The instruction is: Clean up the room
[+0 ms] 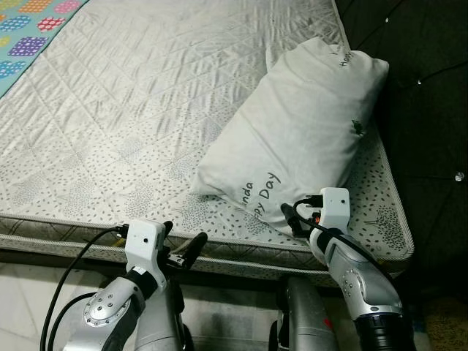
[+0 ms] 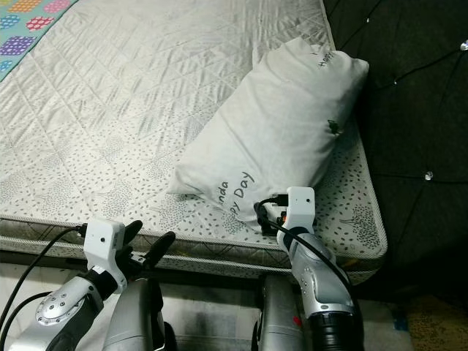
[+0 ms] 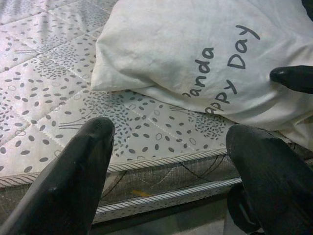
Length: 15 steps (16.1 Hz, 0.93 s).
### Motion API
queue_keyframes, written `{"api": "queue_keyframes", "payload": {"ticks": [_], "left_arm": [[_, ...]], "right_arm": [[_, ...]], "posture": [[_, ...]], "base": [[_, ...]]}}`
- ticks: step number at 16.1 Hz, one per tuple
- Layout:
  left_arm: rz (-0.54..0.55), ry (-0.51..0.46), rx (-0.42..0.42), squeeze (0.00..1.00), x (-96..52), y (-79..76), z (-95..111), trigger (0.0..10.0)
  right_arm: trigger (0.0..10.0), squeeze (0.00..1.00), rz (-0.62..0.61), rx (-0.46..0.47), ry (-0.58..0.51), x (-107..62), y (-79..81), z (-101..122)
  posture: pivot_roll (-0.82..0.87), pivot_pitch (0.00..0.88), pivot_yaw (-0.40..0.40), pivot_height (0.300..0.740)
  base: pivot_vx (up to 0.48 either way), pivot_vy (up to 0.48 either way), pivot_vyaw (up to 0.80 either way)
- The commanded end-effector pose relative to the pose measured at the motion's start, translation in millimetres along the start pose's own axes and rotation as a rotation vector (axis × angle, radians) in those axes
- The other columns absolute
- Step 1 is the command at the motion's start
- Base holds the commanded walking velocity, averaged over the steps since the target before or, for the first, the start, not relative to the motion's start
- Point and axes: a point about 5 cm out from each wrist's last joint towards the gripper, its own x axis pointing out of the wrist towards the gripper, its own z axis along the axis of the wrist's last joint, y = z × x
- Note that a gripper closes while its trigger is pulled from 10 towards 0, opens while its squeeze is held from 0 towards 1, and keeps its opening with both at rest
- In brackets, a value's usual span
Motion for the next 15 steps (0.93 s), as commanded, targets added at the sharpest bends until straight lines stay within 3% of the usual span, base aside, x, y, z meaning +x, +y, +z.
{"api": "queue_keyframes", "payload": {"ticks": [1,2,3,4,6,15], "left_arm": [[-0.004,0.013,0.004,0.0,-0.3,0.1,-3,10.0],[-0.005,0.011,0.004,0.0,0.3,-0.1,-3,10.0],[-0.005,0.009,0.003,0.0,0.5,-0.1,-2,10.0],[-0.003,0.002,-0.007,0.0,0.4,0.2,-1,10.0],[-0.009,-0.001,-0.011,0.0,0.2,-0.5,0,10.0],[-0.03,-0.005,0.003,0.0,2.6,-3.3,-1,10.0]], "right_arm": [[10.0,0.0,0.032,0.026,0.001,1.5,12.4,-3],[10.0,0.0,0.033,0.027,0.001,2.8,16.4,-3],[7.5,0.0,0.032,0.03,0.0,4.1,19.8,-4],[0.0,0.0,0.031,0.036,-0.006,6.8,30.7,-4],[0.0,0.0,0.034,0.029,0.001,7.6,35.3,-6],[0.0,0.0,-0.023,0.006,0.013,10.6,28.0,-8]], "posture": [[-0.08,0.166,0.01,0.591],[-0.08,0.166,0.008,0.591],[-0.08,0.166,0.009,0.591],[-0.07,0.164,0.006,0.591],[-0.07,0.164,0.006,0.591],[-0.08,0.146,0.0,0.591]], "base": [[0.0,0.0,0.0],[0.0,0.0,0.0],[0.0,0.0,0.0],[0.0,0.0,0.0],[0.0,0.0,0.0],[0.0,0.0,0.0]]}}
